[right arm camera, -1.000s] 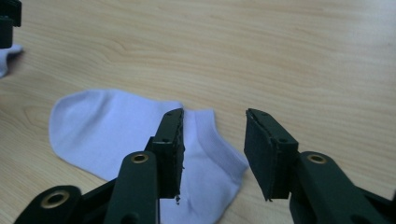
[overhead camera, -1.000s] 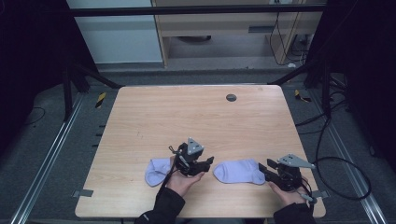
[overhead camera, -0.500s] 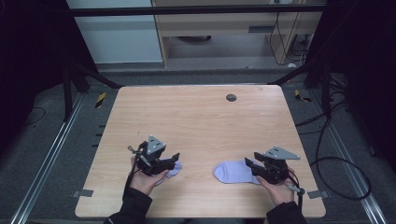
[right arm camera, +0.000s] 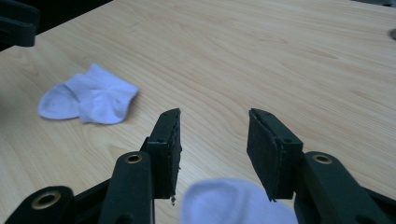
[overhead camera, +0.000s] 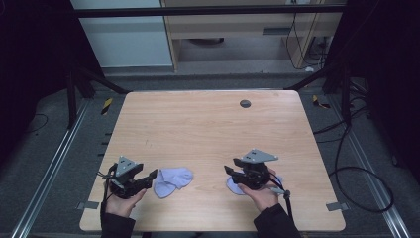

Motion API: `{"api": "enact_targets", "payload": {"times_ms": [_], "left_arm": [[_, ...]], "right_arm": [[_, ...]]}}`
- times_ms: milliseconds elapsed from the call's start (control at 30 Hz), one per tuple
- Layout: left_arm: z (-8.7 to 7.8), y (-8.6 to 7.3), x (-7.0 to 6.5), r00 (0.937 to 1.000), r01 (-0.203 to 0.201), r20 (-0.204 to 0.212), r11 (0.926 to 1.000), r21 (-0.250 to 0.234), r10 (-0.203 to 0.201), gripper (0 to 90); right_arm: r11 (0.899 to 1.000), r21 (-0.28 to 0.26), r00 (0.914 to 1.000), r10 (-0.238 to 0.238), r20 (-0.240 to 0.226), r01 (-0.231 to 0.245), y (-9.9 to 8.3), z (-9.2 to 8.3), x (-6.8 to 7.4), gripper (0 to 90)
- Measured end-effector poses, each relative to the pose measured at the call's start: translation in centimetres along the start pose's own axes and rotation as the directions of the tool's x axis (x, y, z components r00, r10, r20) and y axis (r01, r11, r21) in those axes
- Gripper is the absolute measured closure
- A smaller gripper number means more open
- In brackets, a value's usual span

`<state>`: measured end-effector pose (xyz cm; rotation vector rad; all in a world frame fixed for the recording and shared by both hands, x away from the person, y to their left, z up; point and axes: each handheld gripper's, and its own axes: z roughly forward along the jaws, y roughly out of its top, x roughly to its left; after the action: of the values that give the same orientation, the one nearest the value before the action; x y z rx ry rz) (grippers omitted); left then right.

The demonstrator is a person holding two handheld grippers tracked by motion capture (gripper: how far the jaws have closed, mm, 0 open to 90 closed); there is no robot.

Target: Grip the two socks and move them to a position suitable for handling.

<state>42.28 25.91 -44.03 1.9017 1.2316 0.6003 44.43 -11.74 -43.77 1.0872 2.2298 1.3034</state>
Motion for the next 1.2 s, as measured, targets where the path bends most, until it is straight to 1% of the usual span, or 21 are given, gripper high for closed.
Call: {"api": "enact_targets", "payload": {"times_ms": [33,67,167,233,267,300,367,400,433,500,533,567,600,633,667,867,933,967,1133,1167,1200], "left_arm": [[0.0,-0.2,0.1,1.0,-0.002,-0.004,1.0,0.005,0.002,39.5],[-0.1,-0.5,0.3,0.9999,0.001,-0.01,1.0,0.008,-0.001,39.6],[0.1,-1.1,0.7,0.9999,0.011,-0.011,0.9998,0.016,-0.01,40.1],[0.5,-1.8,0.8,0.9998,0.012,-0.018,0.9992,0.039,-0.011,40.8],[0.5,-1.8,0.8,0.9998,0.012,-0.018,0.9992,0.039,-0.011,41.4],[0.6,-2.1,0.9,0.9997,0.014,-0.02,0.9989,0.045,-0.013,42.2],[0.8,-2.6,0.9,0.9997,0.02,-0.014,0.9981,0.059,-0.019,43.2],[0.8,-2.6,0.9,0.9997,0.02,-0.014,0.9981,0.059,-0.019,43.7],[0.9,-2.8,0.9,0.9998,0.019,-0.01,0.9977,0.066,-0.019,43.9],[1.2,-3.1,0.7,0.9999,0.005,-0.01,0.9967,0.081,-0.004,44.8],[1.2,-3.1,0.7,0.9999,0.005,-0.01,0.9967,0.081,-0.004,45.0],[1.5,-3.3,0.6,0.9999,-0.006,-0.011,0.9957,0.093,0.007,45.6],[1.7,-3.4,0.4,0.9999,-0.008,-0.009,0.9952,0.098,0.009,46.4],[1.7,-3.4,0.4,0.9999,-0.008,-0.009,0.9952,0.098,0.009,46.8],[2.0,-3.6,0.2,0.9997,-0.024,-0.006,0.9927,0.118,0.025,46.8],[2.6,-3.8,-0.5,0.9989,-0.048,0.007,0.9888,0.141,0.047,48.0],[2.6,-3.8,-0.5,0.9985,-0.054,0.01,0.9874,0.149,0.054,49.2],[2.8,-3.8,-0.7,0.9982,-0.06,0.015,0.9865,0.152,0.058,50.1],[2.9,-3.8,-0.8,0.9981,-0.059,0.026,0.985,0.162,0.055,56.8],[3.0,-3.8,-0.8,0.9982,-0.055,0.035,0.9837,0.171,0.049,58.3],[3.0,-3.8,-0.8,0.9982,-0.055,0.035,0.9837,0.171,0.049,60.0]], "right_arm": [[1.0,0.0,1.0,0.0,0.0,0.0,0.0,0.0,0.0,55.9],[1.0,0.006,0.9995,-0.02,-0.024,0.02,0.5,0.9,1.0,57.0],[0.999,0.016,0.9983,-0.029,-0.05,0.03,0.9,1.9,2.1,58.9],[0.999,0.019,0.9972,-0.036,-0.065,0.037,1.1,2.6,2.9,60.2],[0.999,0.019,0.9972,-0.036,-0.065,0.037,1.1,2.6,2.9,60.2],[0.999,0.02,0.9959,-0.042,-0.081,0.044,1.2,3.4,3.7,61.9],[0.999,0.025,0.9947,-0.046,-0.092,0.048,1.2,4.1,4.3,62.2],[0.999,0.025,0.9947,-0.046,-0.092,0.048,1.2,4.1,4.3,62.2],[0.997,0.04,0.993,-0.058,-0.103,0.063,1.2,5.0,5.0,62.7],[0.996,0.049,0.9912,-0.07,-0.112,0.076,1.3,5.7,5.6,63.1],[0.996,0.049,0.9912,-0.07,-0.112,0.076,1.3,5.7,5.6,63.1],[0.995,0.058,0.9895,-0.075,-0.124,0.083,1.3,6.4,6.2,63.7],[0.994,0.061,0.9885,-0.08,-0.129,0.089,1.4,6.8,6.5,63.8],[0.994,0.061,0.9885,-0.08,-0.129,0.089,1.4,6.8,6.5,63.8],[0.993,0.072,0.9863,-0.083,-0.143,0.094,1.4,7.8,7.2,64.3],[0.987,0.111,0.9805,-0.099,-0.17,0.119,0.9,9.9,8.8,65.0],[0.985,0.118,0.979,-0.107,-0.173,0.129,0.9,10.2,9.0,65.3],[0.982,0.131,0.9773,-0.114,-0.179,0.139,0.7,10.8,9.4,65.5],[0.977,0.154,0.9751,-0.118,-0.188,0.148,0.2,11.7,9.9,65.8],[0.974,0.165,0.9737,-0.124,-0.191,0.157,0.0,12.1,10.2,66.2],[0.974,0.165,0.9737,-0.124,-0.191,0.157,0.0,12.1,10.2,66.2]]}}
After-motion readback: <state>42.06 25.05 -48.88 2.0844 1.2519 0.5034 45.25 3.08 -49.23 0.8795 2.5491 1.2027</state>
